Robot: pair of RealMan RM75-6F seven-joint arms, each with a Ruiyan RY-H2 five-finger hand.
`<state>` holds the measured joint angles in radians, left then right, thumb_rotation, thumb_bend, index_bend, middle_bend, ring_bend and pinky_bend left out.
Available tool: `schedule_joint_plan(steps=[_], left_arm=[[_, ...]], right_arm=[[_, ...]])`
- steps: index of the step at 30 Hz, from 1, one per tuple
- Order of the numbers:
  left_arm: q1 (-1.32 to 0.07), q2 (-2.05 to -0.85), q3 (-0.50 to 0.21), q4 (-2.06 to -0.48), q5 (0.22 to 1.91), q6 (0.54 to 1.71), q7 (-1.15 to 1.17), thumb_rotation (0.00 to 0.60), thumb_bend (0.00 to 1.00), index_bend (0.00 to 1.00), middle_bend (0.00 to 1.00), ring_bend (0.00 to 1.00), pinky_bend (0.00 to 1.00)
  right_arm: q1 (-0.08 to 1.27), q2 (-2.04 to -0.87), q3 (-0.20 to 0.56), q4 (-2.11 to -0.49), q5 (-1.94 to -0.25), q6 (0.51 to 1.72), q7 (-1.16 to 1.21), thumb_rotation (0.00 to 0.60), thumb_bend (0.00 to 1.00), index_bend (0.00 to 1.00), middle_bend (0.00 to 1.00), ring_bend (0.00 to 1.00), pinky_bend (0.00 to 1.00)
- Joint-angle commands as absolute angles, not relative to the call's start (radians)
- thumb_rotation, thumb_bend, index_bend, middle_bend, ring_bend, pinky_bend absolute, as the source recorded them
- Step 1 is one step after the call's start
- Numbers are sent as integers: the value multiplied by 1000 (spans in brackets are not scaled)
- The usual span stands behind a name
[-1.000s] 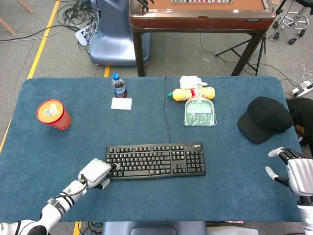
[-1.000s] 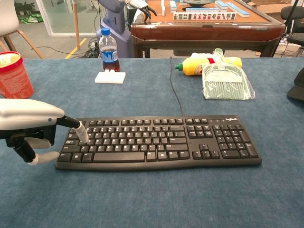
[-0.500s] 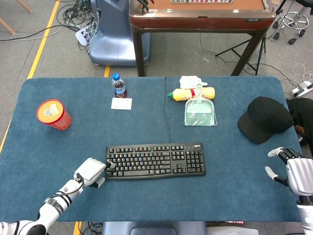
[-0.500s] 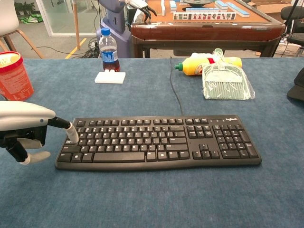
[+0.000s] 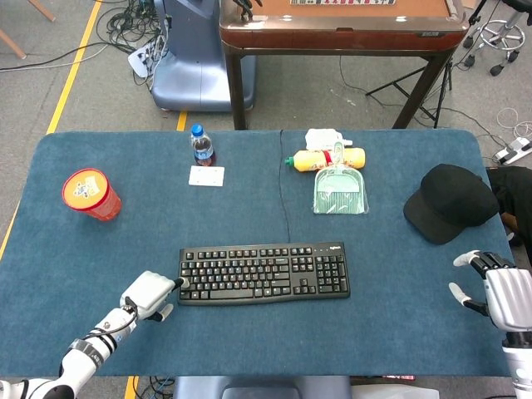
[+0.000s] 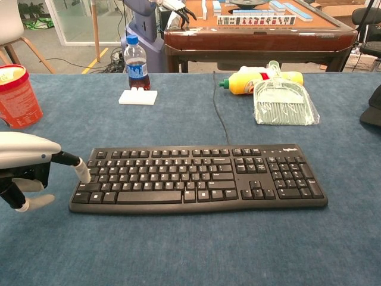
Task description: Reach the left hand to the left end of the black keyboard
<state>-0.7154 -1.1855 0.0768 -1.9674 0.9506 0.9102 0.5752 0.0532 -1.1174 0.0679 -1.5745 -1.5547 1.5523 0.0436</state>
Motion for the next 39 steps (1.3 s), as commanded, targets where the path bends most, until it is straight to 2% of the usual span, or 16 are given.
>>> schedule_joint_plan(steps=[1, 20, 29, 33, 39], left_arm=[[-714, -1190, 81, -1962, 951, 910, 569, 600, 429, 241, 991, 865, 977], [-708, -1239, 98, -1897, 939, 910, 544, 600, 429, 241, 991, 865, 977], [-654, -1168, 85, -1980, 1029, 1006, 472, 600, 429, 221, 983, 856, 971], [-584, -1124, 105, -2007, 1136, 1102, 423, 600, 422, 184, 899, 773, 937], [-448, -1107, 141, -1985, 1297, 1299, 394, 600, 380, 191, 645, 610, 849]], right_arm=[[53, -1118, 68, -1575, -1555, 1552, 43, 600, 209, 473, 454, 398, 572], [52, -1117, 68, -1575, -1556, 1556, 42, 600, 209, 474, 454, 398, 572], [50, -1115, 67, -1576, -1560, 1561, 47, 600, 209, 474, 454, 398, 572], [48, -1114, 65, -1577, -1565, 1565, 47, 600, 209, 473, 454, 398, 572], [48, -1119, 63, -1576, -1565, 1563, 29, 600, 209, 474, 454, 398, 572]])
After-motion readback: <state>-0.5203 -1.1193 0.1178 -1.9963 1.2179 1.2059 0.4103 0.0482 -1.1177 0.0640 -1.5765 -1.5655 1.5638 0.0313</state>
